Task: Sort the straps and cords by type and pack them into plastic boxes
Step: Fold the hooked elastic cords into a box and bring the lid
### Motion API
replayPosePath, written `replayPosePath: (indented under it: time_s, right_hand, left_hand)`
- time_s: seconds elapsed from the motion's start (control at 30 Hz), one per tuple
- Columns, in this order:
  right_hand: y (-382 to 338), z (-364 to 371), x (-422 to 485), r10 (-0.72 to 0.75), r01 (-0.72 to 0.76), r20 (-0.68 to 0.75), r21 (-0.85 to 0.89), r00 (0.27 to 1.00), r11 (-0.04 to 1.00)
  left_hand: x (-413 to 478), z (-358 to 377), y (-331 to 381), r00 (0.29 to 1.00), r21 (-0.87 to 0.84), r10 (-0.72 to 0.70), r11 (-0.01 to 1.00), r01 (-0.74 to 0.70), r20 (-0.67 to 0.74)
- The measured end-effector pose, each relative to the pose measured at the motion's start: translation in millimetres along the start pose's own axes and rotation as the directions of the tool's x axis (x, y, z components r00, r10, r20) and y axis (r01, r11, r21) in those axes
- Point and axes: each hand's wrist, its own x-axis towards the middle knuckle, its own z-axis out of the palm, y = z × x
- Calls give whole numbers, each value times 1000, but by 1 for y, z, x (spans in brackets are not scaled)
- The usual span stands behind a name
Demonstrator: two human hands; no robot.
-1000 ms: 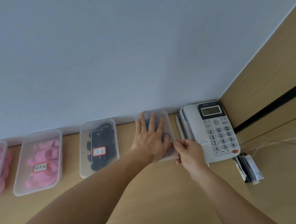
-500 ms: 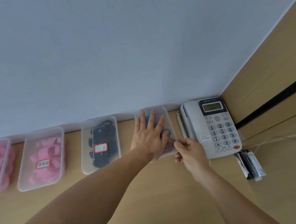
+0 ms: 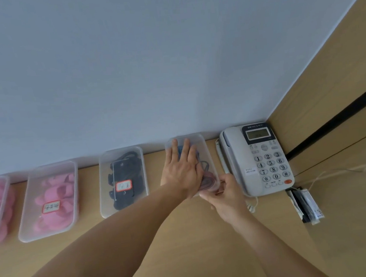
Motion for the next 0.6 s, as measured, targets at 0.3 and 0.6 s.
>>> replayPosePath:
  time_s: [0.3, 0.6]
  right_hand:
    - [-11, -13, 9, 187, -189, 39, 326, 982, 926]
    - [-11, -11, 17, 162, -161, 11, 224, 987, 961]
  left_hand:
    - [0, 1, -1, 1000, 14, 9, 1000, -9, 3]
    - [0, -4, 3, 1000, 68, -23, 997, 23, 10]
